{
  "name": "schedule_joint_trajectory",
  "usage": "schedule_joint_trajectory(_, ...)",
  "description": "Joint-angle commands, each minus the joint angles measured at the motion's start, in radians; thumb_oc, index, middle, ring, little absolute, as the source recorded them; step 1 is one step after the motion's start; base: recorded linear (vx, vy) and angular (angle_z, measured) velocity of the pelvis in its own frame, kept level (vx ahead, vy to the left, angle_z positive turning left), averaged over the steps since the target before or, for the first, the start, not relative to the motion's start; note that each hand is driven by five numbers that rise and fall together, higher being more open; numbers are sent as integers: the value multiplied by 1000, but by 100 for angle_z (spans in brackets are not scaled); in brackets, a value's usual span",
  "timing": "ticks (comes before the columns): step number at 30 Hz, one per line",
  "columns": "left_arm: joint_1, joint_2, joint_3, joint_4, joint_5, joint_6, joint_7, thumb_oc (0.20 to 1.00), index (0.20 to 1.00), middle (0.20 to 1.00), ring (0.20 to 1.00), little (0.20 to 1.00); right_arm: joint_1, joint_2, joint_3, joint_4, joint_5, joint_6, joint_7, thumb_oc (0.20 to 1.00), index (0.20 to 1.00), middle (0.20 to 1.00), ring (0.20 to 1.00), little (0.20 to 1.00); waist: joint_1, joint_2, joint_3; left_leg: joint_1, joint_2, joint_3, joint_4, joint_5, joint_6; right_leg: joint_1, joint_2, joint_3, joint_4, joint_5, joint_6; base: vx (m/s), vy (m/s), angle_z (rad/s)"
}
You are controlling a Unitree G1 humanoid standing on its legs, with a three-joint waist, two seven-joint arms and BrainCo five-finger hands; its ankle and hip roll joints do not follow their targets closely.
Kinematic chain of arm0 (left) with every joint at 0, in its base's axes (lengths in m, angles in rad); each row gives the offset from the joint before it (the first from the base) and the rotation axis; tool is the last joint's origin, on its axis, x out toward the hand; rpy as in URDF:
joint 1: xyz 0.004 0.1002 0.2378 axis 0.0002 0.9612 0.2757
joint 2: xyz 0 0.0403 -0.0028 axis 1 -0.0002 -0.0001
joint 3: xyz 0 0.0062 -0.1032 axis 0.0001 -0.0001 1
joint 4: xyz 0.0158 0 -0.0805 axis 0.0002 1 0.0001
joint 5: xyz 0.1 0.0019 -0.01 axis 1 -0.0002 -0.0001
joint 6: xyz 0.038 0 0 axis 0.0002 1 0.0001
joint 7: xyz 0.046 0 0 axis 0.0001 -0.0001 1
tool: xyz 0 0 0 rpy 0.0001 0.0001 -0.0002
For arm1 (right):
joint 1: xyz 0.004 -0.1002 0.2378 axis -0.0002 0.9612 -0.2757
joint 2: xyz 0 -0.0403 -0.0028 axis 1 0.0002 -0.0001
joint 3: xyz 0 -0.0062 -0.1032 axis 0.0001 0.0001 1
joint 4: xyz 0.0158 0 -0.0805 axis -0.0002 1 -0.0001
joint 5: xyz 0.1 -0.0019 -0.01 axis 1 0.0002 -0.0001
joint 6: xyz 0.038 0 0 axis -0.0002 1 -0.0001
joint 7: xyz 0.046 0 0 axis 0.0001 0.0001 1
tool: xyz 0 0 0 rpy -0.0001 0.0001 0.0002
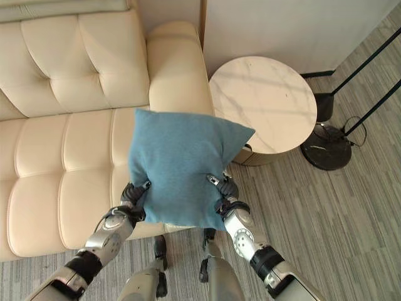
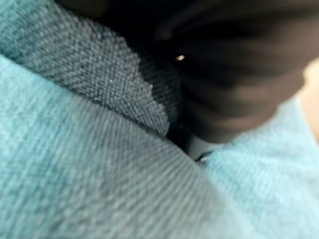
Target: Pick up all the scattered cushions and arrange them neatly on the sofa.
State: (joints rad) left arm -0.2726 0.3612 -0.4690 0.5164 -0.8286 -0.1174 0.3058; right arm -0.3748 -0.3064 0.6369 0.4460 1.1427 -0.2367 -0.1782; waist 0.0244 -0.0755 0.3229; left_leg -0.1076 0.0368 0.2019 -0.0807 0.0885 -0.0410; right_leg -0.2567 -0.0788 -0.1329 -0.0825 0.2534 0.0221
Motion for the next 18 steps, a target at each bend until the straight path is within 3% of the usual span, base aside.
schedule_joint_trajectory(1,-112,-221,-259,-304,-94,-36,-276,200,200,200,200,200,-50,334,293,-162,-3,120,246,200,200,200,200,200,22,-6,-21,-42,-12,-52,12,-62,11,54,-54,43,43,-192,116,-43,113,3)
schedule_joint_trajectory(7,-51,-190,-244,-388,-167,-29,-318,200,200,200,200,200,-11,319,264,-171,-21,129,277,200,200,200,200,200,15,-1,-25,-21,-23,-21,-6,-63,27,23,-62,42,100,-167,147,-104,103,3)
schedule_joint_trajectory(12,-26,-163,-239,-405,-181,-23,-321,200,200,200,200,200,9,323,258,-160,-1,132,282,200,200,200,200,200,24,29,-30,-37,5,2,-7,-34,32,59,-14,71,263,-283,122,-120,31,-33)
schedule_joint_trajectory(13,-26,-163,-239,-405,-181,-23,-321,200,200,200,200,200,9,323,258,-160,-1,132,282,200,200,200,200,200,24,29,-31,-38,5,2,-7,-34,32,59,-14,71,263,-283,122,-41,-31,-32)
schedule_joint_trajectory(14,-12,-156,-232,-405,-177,-19,-320,200,200,200,200,200,16,325,252,-153,9,132,284,200,200,200,200,200,34,33,-51,-40,7,1,-6,-28,31,96,11,91,304,-329,107,-29,-78,-10)
schedule_joint_trajectory(18,14,-148,-218,-398,-171,-7,-326,200,200,200,200,200,26,322,233,-149,26,127,289,200,200,200,200,200,65,18,-90,-68,-3,-2,6,-11,25,208,39,118,251,-375,96,-77,-152,1)
